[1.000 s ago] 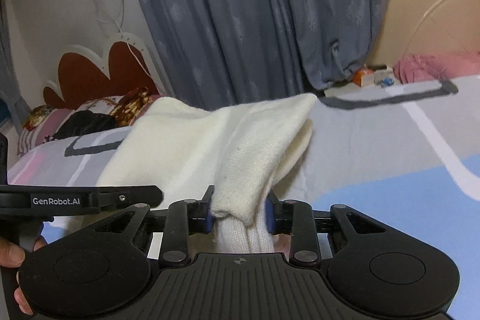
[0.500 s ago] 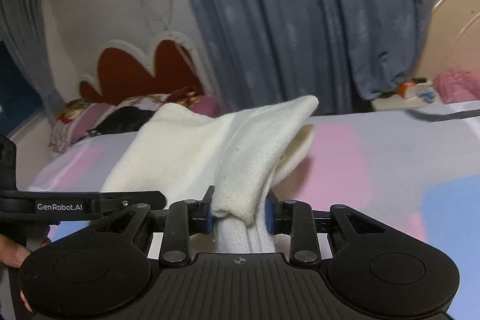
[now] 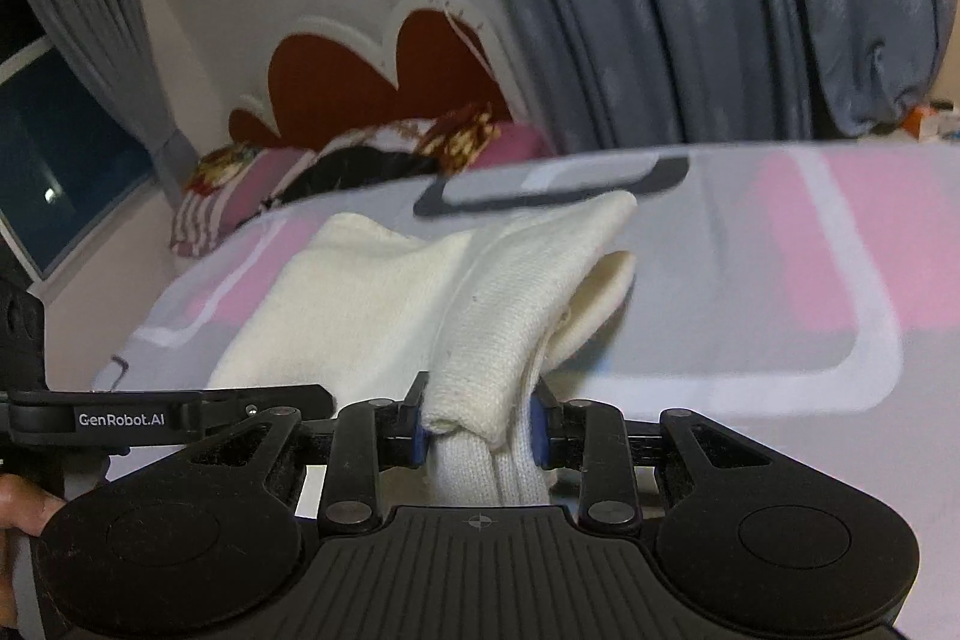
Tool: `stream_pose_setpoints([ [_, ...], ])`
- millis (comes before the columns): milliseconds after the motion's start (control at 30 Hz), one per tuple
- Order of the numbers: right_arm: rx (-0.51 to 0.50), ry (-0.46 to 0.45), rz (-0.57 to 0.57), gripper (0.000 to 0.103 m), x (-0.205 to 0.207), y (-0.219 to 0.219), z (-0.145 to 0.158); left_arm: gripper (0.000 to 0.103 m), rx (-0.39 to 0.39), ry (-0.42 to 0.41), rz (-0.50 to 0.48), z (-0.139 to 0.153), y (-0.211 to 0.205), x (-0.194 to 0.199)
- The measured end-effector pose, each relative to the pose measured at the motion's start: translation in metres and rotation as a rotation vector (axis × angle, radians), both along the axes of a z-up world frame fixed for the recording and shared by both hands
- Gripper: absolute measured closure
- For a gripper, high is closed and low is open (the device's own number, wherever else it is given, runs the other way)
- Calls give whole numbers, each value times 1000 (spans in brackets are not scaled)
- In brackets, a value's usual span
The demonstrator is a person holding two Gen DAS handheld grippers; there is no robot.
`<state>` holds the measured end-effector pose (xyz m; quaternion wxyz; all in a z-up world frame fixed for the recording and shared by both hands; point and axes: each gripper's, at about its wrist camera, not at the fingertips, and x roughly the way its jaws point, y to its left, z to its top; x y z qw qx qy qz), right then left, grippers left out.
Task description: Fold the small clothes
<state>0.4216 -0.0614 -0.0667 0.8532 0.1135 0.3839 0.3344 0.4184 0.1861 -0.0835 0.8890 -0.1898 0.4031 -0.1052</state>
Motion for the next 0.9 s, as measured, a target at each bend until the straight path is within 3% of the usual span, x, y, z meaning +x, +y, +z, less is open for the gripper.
stream_pose_setpoints([
  [100,-38,53,-12,72,10,3,-22,42,-17,13,46,-20,5,0],
  [200,-1,97,-33,70,17,-5,-36,40,-27,-18,68,-26,7,-4],
  [300,-6,90,-41,68,19,-6,-35,38,22,-24,71,-21,-2,-4],
  [333,-12,84,-41,67,17,-5,-33,33,37,-17,75,-19,-3,-5],
  [367,-21,75,-47,61,17,-5,-31,30,58,-14,84,-15,-4,-6],
  [400,-36,63,-61,55,16,-6,-28,21,91,-11,96,-10,-5,-9],
  [433,-58,52,-77,41,12,-9,-26,16,126,-9,105,-6,-5,-13],
  [500,-50,15,-74,41,3,-21,-17,18,149,-17,103,-4,0,-33],
  [600,-7,16,-50,41,-11,-38,-9,20,102,-16,103,-5,4,-54],
  [733,12,82,-18,41,-23,-46,-15,22,55,1,106,-11,-1,-71],
  [833,-21,189,24,41,-29,-37,-33,22,51,13,98,-19,-11,-76],
  [900,-38,171,36,41,-39,-31,-36,24,46,12,87,-19,-15,-79],
])
